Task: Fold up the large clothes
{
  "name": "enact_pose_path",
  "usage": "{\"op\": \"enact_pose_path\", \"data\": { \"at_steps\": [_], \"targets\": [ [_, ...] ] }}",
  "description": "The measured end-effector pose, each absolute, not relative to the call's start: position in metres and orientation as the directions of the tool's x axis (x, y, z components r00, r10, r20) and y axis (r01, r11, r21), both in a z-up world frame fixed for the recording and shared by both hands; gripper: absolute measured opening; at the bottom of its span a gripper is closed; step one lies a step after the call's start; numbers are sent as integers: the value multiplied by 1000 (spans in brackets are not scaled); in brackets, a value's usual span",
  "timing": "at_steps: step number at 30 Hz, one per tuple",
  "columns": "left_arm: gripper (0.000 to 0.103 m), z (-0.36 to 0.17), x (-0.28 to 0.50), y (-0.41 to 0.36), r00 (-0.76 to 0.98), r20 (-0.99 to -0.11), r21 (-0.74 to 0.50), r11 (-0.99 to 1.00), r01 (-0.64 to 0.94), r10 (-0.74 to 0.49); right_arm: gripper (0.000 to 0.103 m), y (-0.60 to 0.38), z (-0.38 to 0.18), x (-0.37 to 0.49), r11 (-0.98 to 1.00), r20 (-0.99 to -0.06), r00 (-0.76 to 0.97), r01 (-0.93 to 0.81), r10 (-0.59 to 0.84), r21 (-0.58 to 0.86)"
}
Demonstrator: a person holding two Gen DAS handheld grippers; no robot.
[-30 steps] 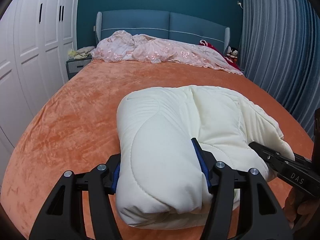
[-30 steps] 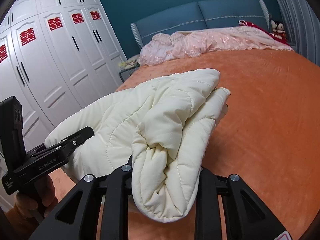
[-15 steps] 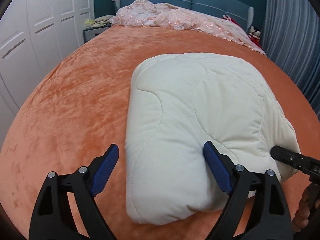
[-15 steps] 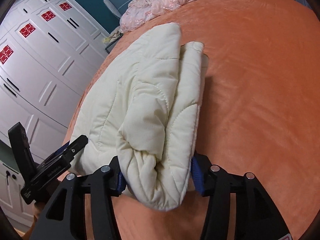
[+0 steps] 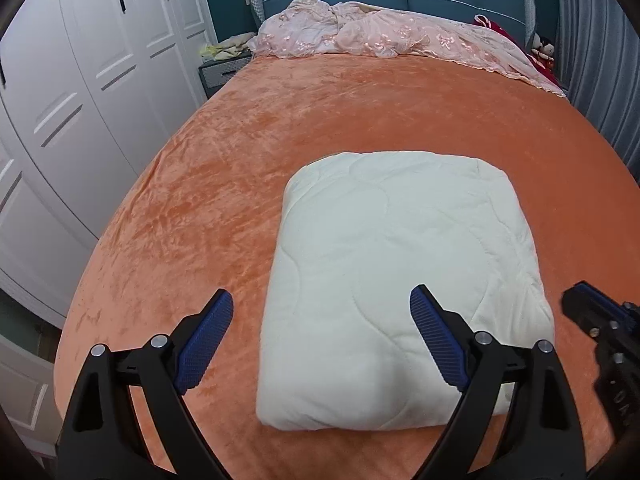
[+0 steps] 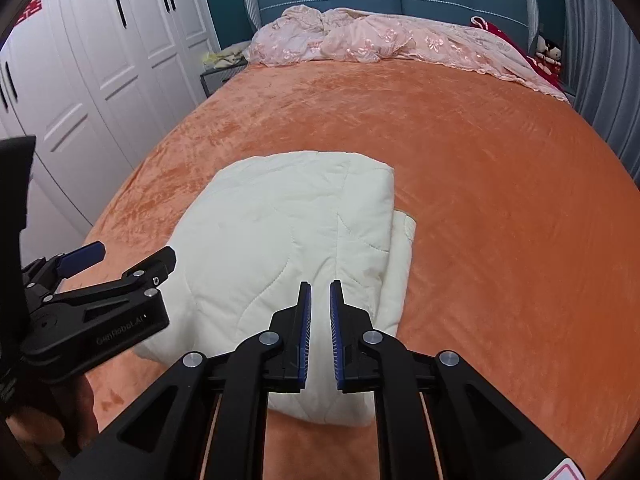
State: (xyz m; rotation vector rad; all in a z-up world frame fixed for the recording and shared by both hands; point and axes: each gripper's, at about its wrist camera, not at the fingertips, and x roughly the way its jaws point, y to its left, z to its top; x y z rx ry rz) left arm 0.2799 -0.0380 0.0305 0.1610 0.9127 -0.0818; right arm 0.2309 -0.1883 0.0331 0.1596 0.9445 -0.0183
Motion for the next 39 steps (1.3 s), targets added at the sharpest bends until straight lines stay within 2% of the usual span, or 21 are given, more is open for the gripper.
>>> {"op": "enact_pose_path", "data": {
  "at_steps": [10, 18, 27, 39],
  "targets": [
    [88, -23, 304, -51, 510, -860, 72, 988, 137, -8, 8, -190, -34, 251, 979, -890, 455, 173, 22, 112],
    [95, -45, 305, -56, 526, -850, 126, 982, 141, 34, 5, -196, -64, 262, 971, -909, 411, 183, 64, 151],
    [98, -66, 310, -59, 544, -837, 144, 983, 117, 58, 3, -205, -85, 265, 960, -900, 423, 191, 107, 204],
    [98, -74, 311, -63, 560, -826, 152, 982, 110, 65, 3, -200, -88, 271, 973, -894, 442, 169, 67, 156]
  ]
}}
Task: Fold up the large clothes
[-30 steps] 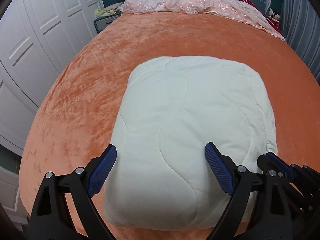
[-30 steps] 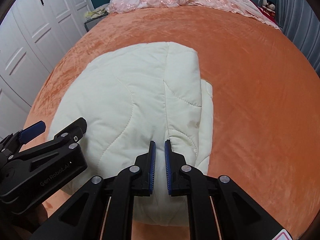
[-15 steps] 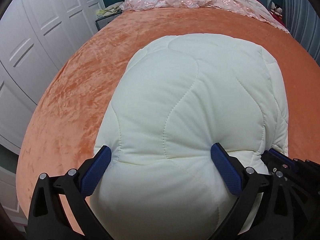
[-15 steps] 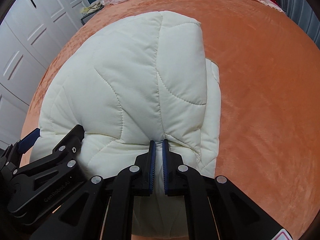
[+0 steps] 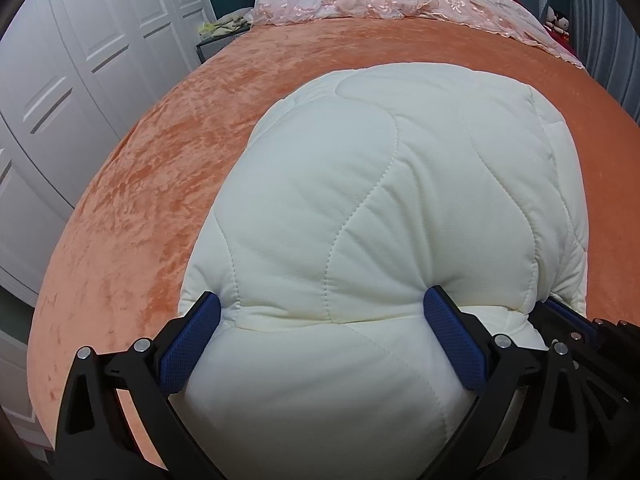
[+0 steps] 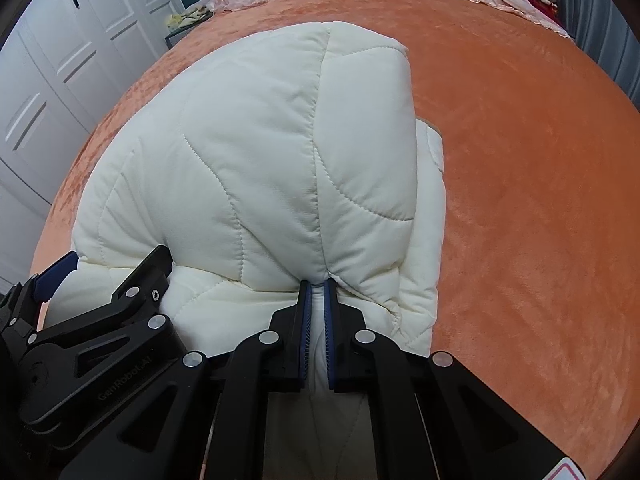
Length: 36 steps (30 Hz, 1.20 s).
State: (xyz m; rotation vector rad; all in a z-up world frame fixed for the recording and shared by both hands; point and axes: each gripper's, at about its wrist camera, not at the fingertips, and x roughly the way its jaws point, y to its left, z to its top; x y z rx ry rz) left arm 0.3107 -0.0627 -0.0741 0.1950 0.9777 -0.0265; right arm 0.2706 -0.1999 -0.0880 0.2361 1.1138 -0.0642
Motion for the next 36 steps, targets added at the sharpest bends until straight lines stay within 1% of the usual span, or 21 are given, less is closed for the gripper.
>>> {"op": "enact_pose_path", "data": {
  "at_steps": [4, 5, 6, 7, 9, 10, 12, 13, 17, 21, 27, 36],
  "targets": [
    [98, -63, 307, -57, 555, -832, 116, 983, 140, 19, 5, -200, -69, 262, 974, -881, 469, 162, 62, 155],
    [98, -56, 303, -53, 553, -833, 101, 985, 143, 5, 8, -200, -60, 257, 974, -875, 480, 162, 62, 158],
    [97, -49, 298, -48, 553, -833, 86, 987, 135, -3, 15, -199, -50, 251, 972, -867, 494, 165, 64, 166],
    [96, -41, 291, -43, 558, -830, 73, 990, 120, -6, 18, -199, -40, 244, 970, -859, 508, 169, 65, 174],
    [96, -24, 274, -33, 576, -817, 52, 993, 103, -17, 37, -197, -20, 227, 969, -846, 530, 174, 57, 174],
    [96, -15, 264, -29, 591, -806, 48, 994, 96, -18, 40, -195, -12, 219, 970, -839, 542, 173, 50, 170],
    [96, 2, 243, -22, 618, -786, 46, 995, 83, -16, 50, -191, 4, 200, 973, -826, 563, 174, 29, 152],
    [96, 8, 234, -20, 625, -780, 41, 996, 82, -19, 52, -189, 10, 191, 974, -822, 570, 174, 19, 143],
    [96, 24, 197, -12, 638, -769, 29, 997, 69, -22, 69, -181, 28, 147, 980, -792, 609, 181, -44, 85],
    [96, 22, 161, -8, 640, -768, 14, 998, 61, -29, 72, -177, 28, 102, 979, -775, 625, 196, -86, 50],
    [96, 9, 115, -8, 639, -767, -19, 997, 72, -61, 73, -174, 16, 49, 972, -774, 627, 225, -86, 73],
    [97, -5, 74, -14, 656, -754, 44, 995, 89, -25, 73, -168, 7, 6, 971, -772, 624, 237, -117, 44]
  ]
}}
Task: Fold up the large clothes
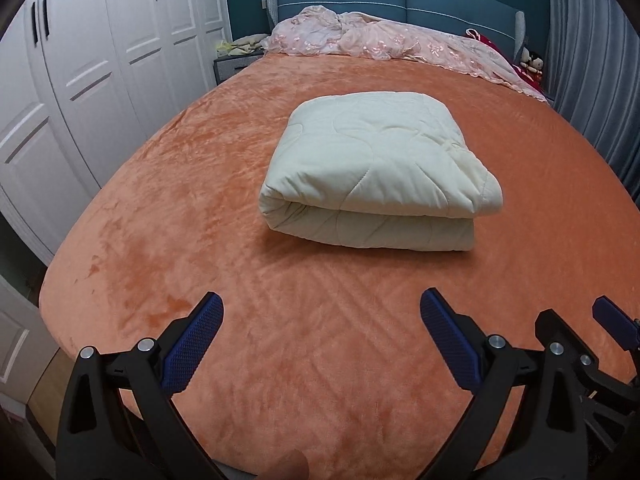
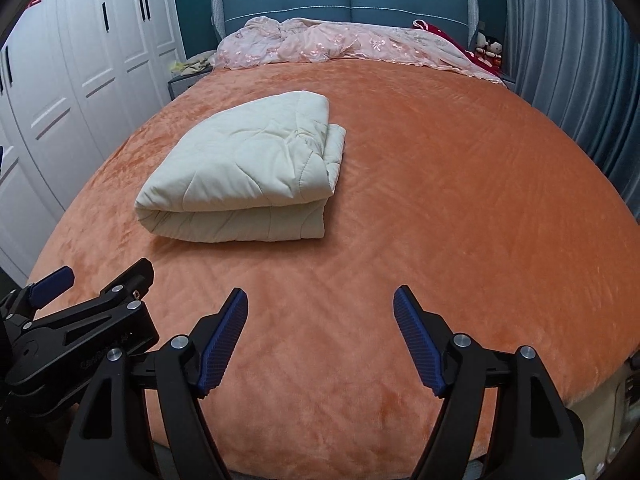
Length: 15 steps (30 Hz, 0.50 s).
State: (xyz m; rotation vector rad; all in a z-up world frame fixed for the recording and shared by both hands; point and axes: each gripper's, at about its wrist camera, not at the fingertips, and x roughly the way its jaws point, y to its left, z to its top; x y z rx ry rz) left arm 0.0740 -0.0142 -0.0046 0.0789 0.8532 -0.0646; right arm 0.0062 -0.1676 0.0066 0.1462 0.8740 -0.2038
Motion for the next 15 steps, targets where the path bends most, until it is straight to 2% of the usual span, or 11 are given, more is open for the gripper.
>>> {"op": "enact_pose_path", "data": {
  "at_steps": [15],
  "targets": [
    [96, -22, 54, -6, 656, -754, 98, 993, 64, 33, 73, -152, -14, -11, 969, -784, 607, 247, -130, 30]
  ]
}}
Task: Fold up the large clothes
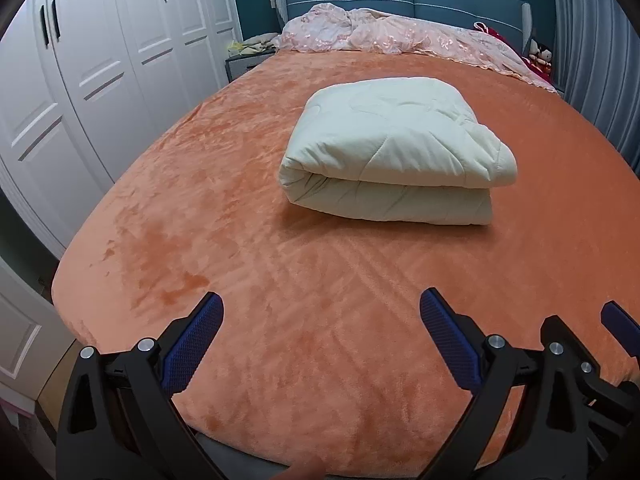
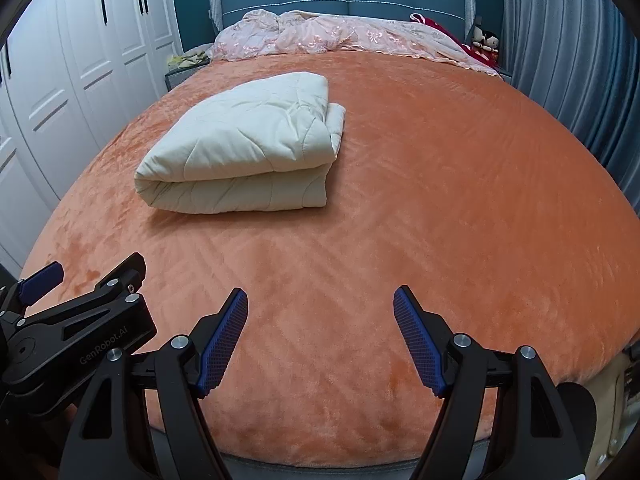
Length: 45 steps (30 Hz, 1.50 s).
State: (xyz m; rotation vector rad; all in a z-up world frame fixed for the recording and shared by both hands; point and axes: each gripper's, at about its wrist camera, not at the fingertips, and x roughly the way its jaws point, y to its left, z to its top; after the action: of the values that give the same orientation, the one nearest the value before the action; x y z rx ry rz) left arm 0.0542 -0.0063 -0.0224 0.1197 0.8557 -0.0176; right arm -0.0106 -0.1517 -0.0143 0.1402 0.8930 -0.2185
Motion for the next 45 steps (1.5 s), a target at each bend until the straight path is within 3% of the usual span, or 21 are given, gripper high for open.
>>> {"op": "enact_pose_path", "data": {
  "at_steps": [45],
  "targets": [
    [96, -26, 54, -5, 654, -755, 120, 991, 61, 51, 73, -151, -20, -11, 964, -792, 597, 263, -130, 40]
  ]
}}
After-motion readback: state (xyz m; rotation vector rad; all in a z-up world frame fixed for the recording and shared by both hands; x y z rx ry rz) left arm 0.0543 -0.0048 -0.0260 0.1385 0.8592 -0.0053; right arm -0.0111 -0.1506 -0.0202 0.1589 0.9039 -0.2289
